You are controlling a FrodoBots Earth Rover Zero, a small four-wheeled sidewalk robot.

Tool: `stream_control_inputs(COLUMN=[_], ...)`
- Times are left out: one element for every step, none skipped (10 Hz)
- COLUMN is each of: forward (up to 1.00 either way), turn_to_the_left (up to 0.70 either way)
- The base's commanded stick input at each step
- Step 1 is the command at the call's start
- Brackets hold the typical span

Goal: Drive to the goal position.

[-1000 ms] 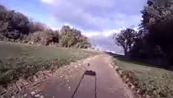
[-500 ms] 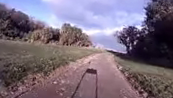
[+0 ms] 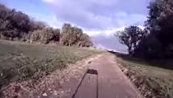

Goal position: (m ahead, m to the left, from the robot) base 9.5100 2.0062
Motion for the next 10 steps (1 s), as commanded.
stream_control_inputs(forward=[1.0,1.0,1.0,1.0,1.0,1.0,1.0,1.0,1.0,1.0], turn_to_the_left=[-0.4,-0.4,-0.21,0.0,0.0,0.0,0.0,0.0,-0.13,-0.37])
